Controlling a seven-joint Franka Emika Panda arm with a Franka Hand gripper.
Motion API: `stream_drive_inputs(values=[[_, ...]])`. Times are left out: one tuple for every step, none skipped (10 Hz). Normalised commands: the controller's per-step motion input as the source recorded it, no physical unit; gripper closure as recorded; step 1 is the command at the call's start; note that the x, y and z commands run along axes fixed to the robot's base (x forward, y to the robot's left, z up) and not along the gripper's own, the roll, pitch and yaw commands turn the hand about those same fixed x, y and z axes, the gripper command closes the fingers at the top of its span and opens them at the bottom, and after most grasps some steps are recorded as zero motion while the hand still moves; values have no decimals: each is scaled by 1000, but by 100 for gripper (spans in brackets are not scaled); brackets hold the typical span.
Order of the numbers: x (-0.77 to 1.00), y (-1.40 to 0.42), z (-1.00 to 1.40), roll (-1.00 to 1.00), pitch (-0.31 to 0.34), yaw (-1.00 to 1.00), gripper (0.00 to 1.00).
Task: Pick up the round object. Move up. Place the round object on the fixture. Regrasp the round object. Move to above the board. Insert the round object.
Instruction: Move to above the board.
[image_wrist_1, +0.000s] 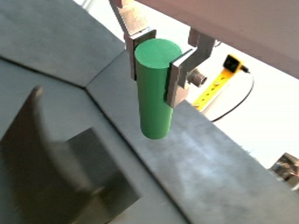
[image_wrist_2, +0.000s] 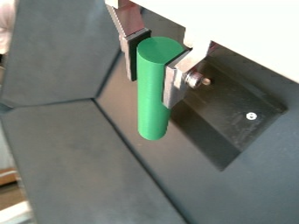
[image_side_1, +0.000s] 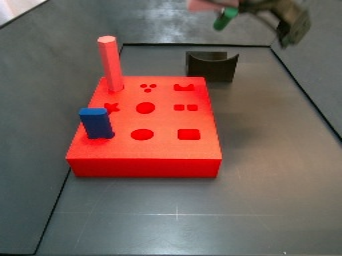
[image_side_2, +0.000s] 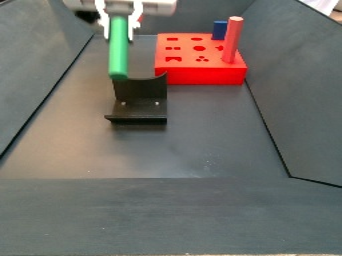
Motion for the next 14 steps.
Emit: stream_drive_inputs(values=[[29, 89, 1000, -70, -58, -275, 100], [15, 89, 1000, -73, -9, -252, 100], [6, 88, 1000, -77, 21, -235, 100], [-19, 68, 817, -91, 91, -175, 100], [-31, 47, 606, -93, 125, -134, 100], [-36, 29, 407, -85, 150, -91, 100], [-30, 14, 214, -74, 171, -49, 100], [-583, -1000, 323, -1000, 116, -111, 100], [-584, -1000, 326, -1000, 111, -99, 100], [-616, -1000, 345, -1000, 105, -91, 100], [-625, -1000, 332, -1000, 104, -86, 100], [-619, -1000, 338, -1000, 113, -78, 100], [-632, -1000, 340, -1000, 116, -66, 100], [-639, -1000, 339, -1000, 112, -63, 100]])
